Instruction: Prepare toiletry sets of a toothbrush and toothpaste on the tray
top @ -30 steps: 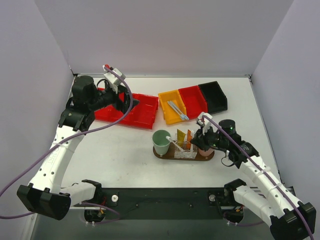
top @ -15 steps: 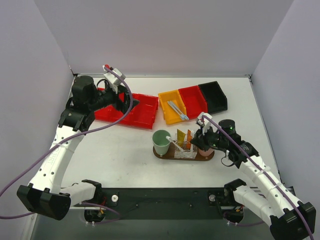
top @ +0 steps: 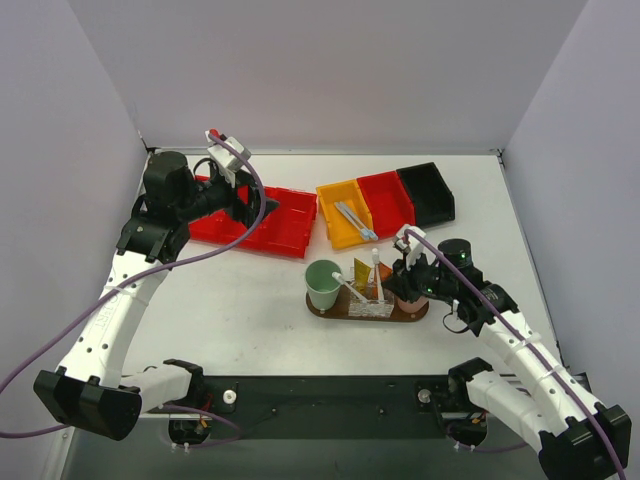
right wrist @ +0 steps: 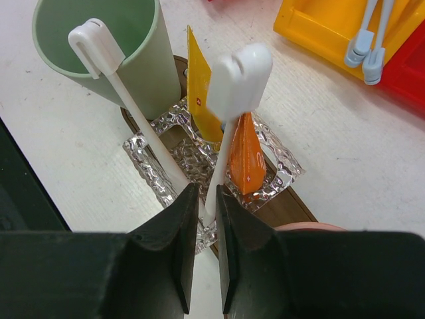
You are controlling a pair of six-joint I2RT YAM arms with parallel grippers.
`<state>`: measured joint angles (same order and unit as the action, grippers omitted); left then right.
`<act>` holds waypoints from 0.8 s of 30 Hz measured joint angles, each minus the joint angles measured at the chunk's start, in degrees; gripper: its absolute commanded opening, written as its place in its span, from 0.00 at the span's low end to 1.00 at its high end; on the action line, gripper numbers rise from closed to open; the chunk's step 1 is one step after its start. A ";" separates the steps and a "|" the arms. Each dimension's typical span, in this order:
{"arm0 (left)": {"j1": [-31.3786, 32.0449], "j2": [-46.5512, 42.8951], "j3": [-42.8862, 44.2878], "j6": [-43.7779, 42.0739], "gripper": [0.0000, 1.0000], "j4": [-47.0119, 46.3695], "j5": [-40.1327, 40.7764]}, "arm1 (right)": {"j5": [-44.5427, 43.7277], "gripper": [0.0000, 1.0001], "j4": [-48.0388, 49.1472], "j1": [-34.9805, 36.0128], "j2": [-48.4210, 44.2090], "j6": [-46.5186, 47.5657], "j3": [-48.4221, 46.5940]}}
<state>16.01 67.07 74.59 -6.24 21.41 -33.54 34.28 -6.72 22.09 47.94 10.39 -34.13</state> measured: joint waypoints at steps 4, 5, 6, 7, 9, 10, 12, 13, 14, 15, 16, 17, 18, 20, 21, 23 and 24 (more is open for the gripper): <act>0.00 0.00 -0.02 0.00 0.91 -0.02 0.00 | 0.00 0.13 -0.04 -0.02 0.00 0.00 0.00; 0.00 0.00 -0.02 0.00 0.91 -0.02 0.00 | 0.00 0.13 -0.09 -0.02 0.00 0.00 0.00; 0.00 0.00 -0.02 0.00 0.91 -0.02 0.00 | 0.00 0.14 -0.11 -0.04 0.00 0.00 0.00; 0.00 0.00 -0.02 0.00 0.91 -0.02 0.00 | 0.00 0.14 -0.13 -0.04 0.00 0.00 0.00; 0.00 0.00 -0.09 0.00 0.91 -0.02 -0.02 | 0.02 0.13 -0.17 -0.04 0.00 0.00 0.00; 0.00 -0.02 -0.11 0.00 0.91 -0.02 -0.02 | 0.02 0.13 -0.17 -0.04 0.00 0.00 0.00; 0.00 -0.02 -0.11 0.00 0.91 -0.04 -0.04 | 0.04 0.13 -0.17 -0.04 0.00 0.00 0.00; 0.00 -0.04 -0.11 0.00 0.91 -0.04 -0.04 | 0.04 0.13 -0.20 -0.04 0.00 0.00 0.00; 0.00 -0.07 -0.11 0.00 0.91 -0.07 -0.07 | 0.07 0.13 -0.20 -0.04 0.00 0.00 0.00; 0.00 -0.09 -0.11 0.00 0.91 -0.07 -0.07 | 0.13 0.13 -0.20 -0.07 0.00 0.00 0.00; 0.00 -0.11 -0.11 0.00 0.91 -0.07 -0.09 | 0.22 0.13 -0.20 -0.13 -0.02 0.00 0.00; 0.00 -0.11 -0.11 0.00 0.91 -0.09 -0.13 | 0.26 0.13 -0.20 -0.28 -0.04 0.00 0.00; 0.00 -0.11 -0.11 0.00 0.91 -0.09 -0.17 | 0.26 0.14 -0.22 -0.37 -0.07 0.00 0.00; 0.00 -0.11 -0.11 0.00 0.91 -0.11 -0.17 | 0.24 0.15 -0.35 -0.37 -0.22 0.00 0.00; 0.00 -0.11 -0.11 0.00 0.91 -0.13 -0.15 | 0.24 0.15 -0.48 -0.37 -0.42 0.00 0.00; 0.00 -0.13 -0.11 0.00 0.91 -0.15 -0.15 | 0.24 0.15 -0.81 -0.37 -1.07 -0.02 -0.04; 0.00 -0.13 -0.11 0.00 0.91 -0.15 -0.13 | 0.24 0.16 -1.03 -0.37 -1.51 -0.02 -0.11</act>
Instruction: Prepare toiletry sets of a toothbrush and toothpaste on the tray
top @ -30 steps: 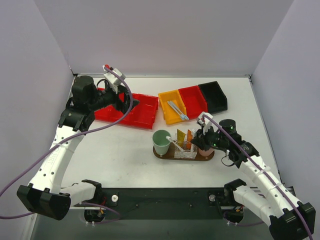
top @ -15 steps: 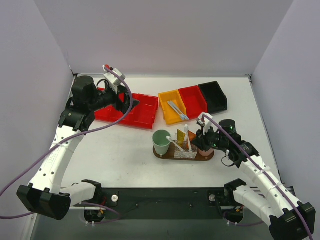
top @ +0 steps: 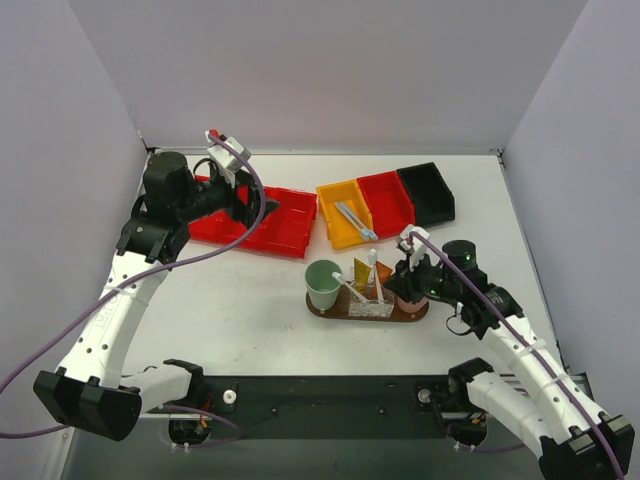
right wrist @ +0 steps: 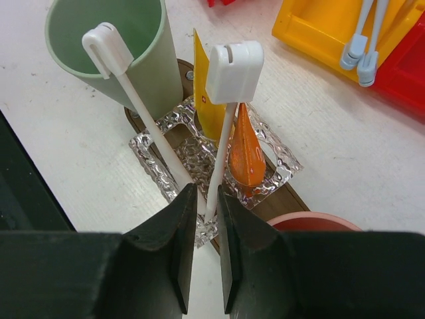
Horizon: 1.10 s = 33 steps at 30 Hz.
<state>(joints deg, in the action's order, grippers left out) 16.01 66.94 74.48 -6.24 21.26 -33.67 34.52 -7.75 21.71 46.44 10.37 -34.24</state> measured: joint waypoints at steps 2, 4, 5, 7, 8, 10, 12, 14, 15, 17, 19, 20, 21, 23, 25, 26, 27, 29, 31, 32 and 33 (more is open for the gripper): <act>0.00 -0.02 0.00 0.02 0.91 -0.02 0.02 | 0.00 0.16 -1.11 0.00 -1.05 0.00 -0.79; 0.00 -0.09 0.00 0.02 0.92 -0.02 0.09 | 0.02 0.16 -2.29 0.00 -1.79 0.02 -2.23; 0.00 -0.13 0.00 0.04 0.92 -0.07 0.13 | 0.04 0.16 -2.78 0.00 -2.03 0.04 -2.99; 0.00 -0.22 0.00 0.09 0.95 -0.09 0.33 | 0.02 0.16 -4.07 0.02 -2.82 0.22 -5.01; 0.00 -0.26 0.00 0.15 0.95 -0.13 0.39 | 0.00 0.17 -4.55 0.02 -3.15 0.24 -5.73; 0.00 -0.39 0.00 0.48 0.96 -0.44 0.66 | -0.11 0.18 -5.70 0.02 -4.07 0.37 -7.34; 0.00 -0.61 -0.04 0.94 0.96 -0.96 0.94 | -0.55 0.19 -7.15 0.02 -4.72 0.48 -8.83; 0.00 -1.11 -0.39 1.22 0.96 -1.66 1.57 | -1.42 0.23 -8.68 0.02 -5.11 0.70 -10.69; 0.00 -1.44 -0.68 1.36 0.96 -2.03 1.92 | -1.99 0.28 -9.53 0.02 -5.20 0.83 -11.82; 0.00 -1.97 -1.03 1.79 0.96 -2.43 2.54 | -3.37 0.39 -10.69 0.00 -5.35 1.11 -14.16; 0.00 -2.19 -1.07 2.67 0.96 -3.10 3.69 | -5.01 0.44 -11.58 0.02 -5.35 1.33 -16.48; 0.00 -2.21 -1.07 3.04 0.96 -3.56 4.44 | -6.12 0.45 -11.93 0.02 -5.35 1.51 -17.64; 0.00 -2.23 -1.07 3.34 0.96 -4.02 5.25 | -7.08 0.46 -12.26 0.02 -5.35 1.68 -18.60; -0.04 -2.23 -1.07 4.13 0.97 -4.90 6.64 | -9.64 0.50 -12.46 0.00 -5.35 1.75 -20.98; -0.04 -2.23 -1.07 4.52 0.97 -5.53 7.85 | -11.87 0.50 -12.55 0.00 -5.31 1.75 -22.73; -0.04 -2.23 -1.07 4.61 0.97 -5.79 8.48 | -12.98 0.51 -12.44 0.00 -5.29 1.77 -23.54; -0.04 -2.23 -1.07 4.72 0.96 -6.01 9.18 | -14.19 0.52 -12.33 0.00 -5.25 1.77 -24.20; -0.04 -2.23 -1.07 5.22 0.96 -6.56 10.27 | -16.61 0.52 -12.07 0.00 -5.11 1.77 -25.44; -0.04 -2.23 -1.07 6.08 0.97 -7.45 11.43 | -18.84 0.52 -11.47 0.00 -4.74 1.75 -26.51; -0.07 -2.23 -1.07 6.27 0.97 -7.91 11.87 | -19.98 0.52 -11.15 0.00 -4.33 1.73 -27.21; -0.07 -2.23 -1.05 6.54 0.97 -8.39 12.31 | -21.00 0.52 -10.73 0.00 -3.78 1.73 -27.93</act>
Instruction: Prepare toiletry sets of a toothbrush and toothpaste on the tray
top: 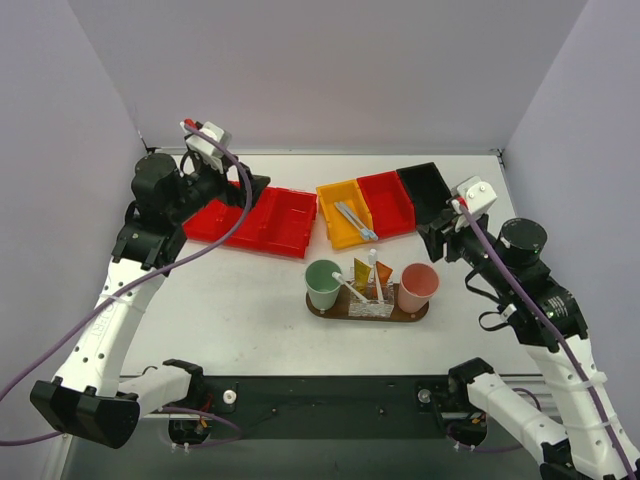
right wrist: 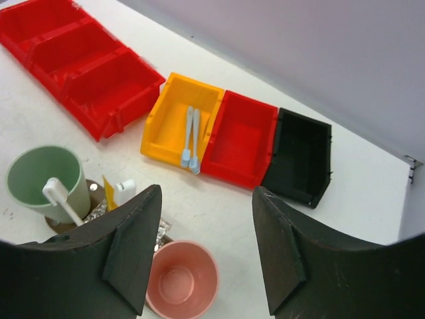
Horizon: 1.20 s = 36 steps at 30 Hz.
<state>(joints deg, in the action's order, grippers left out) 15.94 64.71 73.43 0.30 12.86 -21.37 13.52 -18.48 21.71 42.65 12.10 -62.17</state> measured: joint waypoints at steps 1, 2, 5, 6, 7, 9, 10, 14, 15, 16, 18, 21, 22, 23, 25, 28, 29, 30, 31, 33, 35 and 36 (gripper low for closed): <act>0.00 0.00 0.00 0.09 0.97 -0.33 0.20 | -0.96 0.52 0.35 0.00 0.61 -0.02 -0.79; -0.02 0.00 0.00 0.09 0.97 -0.55 0.22 | -1.90 0.52 0.76 0.00 1.31 -0.02 -1.62; -0.02 0.07 0.09 -0.02 0.97 -0.72 0.37 | -4.63 0.50 1.92 0.00 3.41 -0.07 -3.78; -0.02 0.15 0.22 -0.17 0.97 -0.74 0.52 | -5.73 0.50 2.08 0.00 4.22 -0.17 -4.57; -0.02 0.37 0.48 -0.39 0.97 -0.76 0.74 | -6.80 0.50 2.40 0.02 5.01 -0.26 -5.27; -0.02 1.07 1.25 -0.52 0.97 -1.11 1.77 | -9.38 0.49 2.84 0.02 6.56 -0.50 -7.08; -0.02 1.53 1.77 -0.55 0.97 -1.14 2.43 | -10.40 0.49 3.10 0.00 7.34 -0.63 -7.87; -0.02 2.84 2.82 0.02 0.97 -2.03 7.74 | -16.81 0.49 3.82 0.00 11.02 -1.60 -11.19; -0.02 3.06 2.82 0.50 0.97 -2.45 10.08 | -18.47 0.50 4.00 0.00 11.82 -1.77 -11.91; -0.02 3.30 2.82 0.76 0.97 -2.89 12.20 | -20.00 0.52 4.17 0.00 12.57 -1.81 -12.55; -0.04 3.69 2.82 0.85 0.97 -3.54 16.48 | -22.45 0.54 4.31 -0.35 13.86 -2.01 -13.42; -0.04 3.78 2.80 0.79 0.97 -3.63 21.46 | -25.20 0.55 3.67 -1.38 15.61 -2.45 -14.88; -0.04 3.76 2.80 0.76 0.97 -3.63 22.88 | -25.86 0.57 3.28 -1.75 16.17 -2.67 -15.52; -0.04 3.72 2.80 0.74 0.97 -3.56 24.00 | -26.32 0.61 2.93 -2.03 16.59 -2.86 -16.02; -0.04 3.67 2.80 0.57 0.97 -3.17 26.62 | -27.19 0.63 2.32 -3.08 17.09 -3.28 -16.94; 0.00 3.45 2.80 0.07 0.97 -2.45 29.92 | -28.76 0.64 1.33 -4.46 17.07 -3.10 -18.03; 0.09 3.37 2.80 -0.35 0.97 -2.25 30.93 | -29.31 0.64 1.27 -4.63 17.00 -3.04 -18.34; 0.13 3.30 2.80 -0.61 0.97 -2.01 31.80 | -29.66 0.64 1.16 -4.83 16.92 -3.02 -18.56; 0.15 3.21 2.80 -0.87 0.97 -1.81 32.52 | -30.03 0.64 1.11 -4.87 16.76 -2.99 -18.71; 0.22 3.08 2.80 -1.14 0.97 -1.60 33.68 | -30.29 0.64 1.07 -4.87 16.39 -2.97 -18.73; 0.24 3.02 2.80 -1.44 0.97 -1.46 34.73 | -30.60 0.64 1.07 -4.87 16.26 -2.97 -18.75; 0.24 3.02 2.80 -1.53 0.97 -1.51 35.19 | -30.77 0.64 1.07 -4.87 16.26 -2.95 -18.80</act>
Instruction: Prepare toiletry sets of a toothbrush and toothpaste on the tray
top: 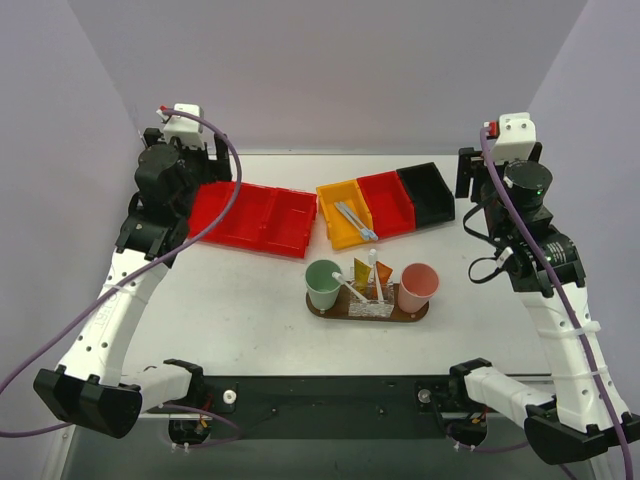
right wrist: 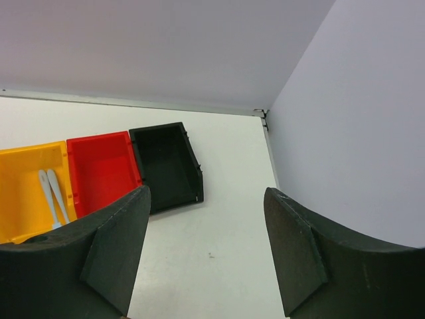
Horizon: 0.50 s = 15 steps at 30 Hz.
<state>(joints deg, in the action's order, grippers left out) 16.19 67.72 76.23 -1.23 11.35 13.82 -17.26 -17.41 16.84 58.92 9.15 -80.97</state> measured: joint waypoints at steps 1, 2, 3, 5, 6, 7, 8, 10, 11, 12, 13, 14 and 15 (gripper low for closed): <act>0.00 0.00 0.00 -0.11 0.97 0.02 0.48 | -0.28 0.64 0.00 0.00 0.02 0.11 -0.04; 0.00 0.00 0.00 -0.31 0.97 0.02 0.92 | -0.55 0.64 0.00 0.00 0.04 0.15 -0.07; 0.00 0.00 0.00 -0.50 0.97 0.02 1.25 | -0.96 0.64 0.02 0.00 0.09 0.20 -0.13; 0.00 0.00 0.00 -0.79 0.97 0.00 1.88 | -1.73 0.64 0.04 0.00 0.17 0.35 -0.37; 0.00 0.00 0.00 -0.94 0.97 0.00 2.08 | -2.05 0.64 0.04 0.00 0.24 0.39 -0.55; 0.00 0.00 0.00 -0.98 0.97 0.00 2.25 | -2.34 0.63 0.15 0.00 0.35 0.42 -0.68; 0.00 0.00 0.00 -1.01 0.97 0.02 2.40 | -2.58 0.63 0.26 0.00 0.35 0.44 -0.70; 0.00 0.00 -0.02 -1.05 0.97 0.00 2.54 | -2.99 0.63 0.33 0.00 0.37 0.52 -0.70; 0.00 0.00 -0.07 -1.07 0.97 -0.02 2.56 | -3.10 0.63 0.37 0.00 0.39 0.52 -0.70; 0.00 -0.02 -0.26 -1.11 0.97 -0.13 2.58 | -3.15 0.63 0.37 0.00 0.42 0.52 -0.70; 0.00 -0.04 -0.48 -1.11 0.97 -0.28 2.60 | -3.21 0.63 0.39 0.00 0.46 0.52 -0.70; 0.00 -0.07 -0.70 -1.11 0.97 -0.39 2.58 | -3.26 0.63 0.42 0.00 0.46 0.52 -0.70; 0.00 -0.07 -0.90 -1.11 0.97 -0.42 2.54 | -3.28 0.63 0.42 0.00 0.48 0.52 -0.70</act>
<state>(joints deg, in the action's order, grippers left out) 16.19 67.66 75.33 -2.35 10.94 16.36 -20.53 -16.99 16.84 59.40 9.67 -81.67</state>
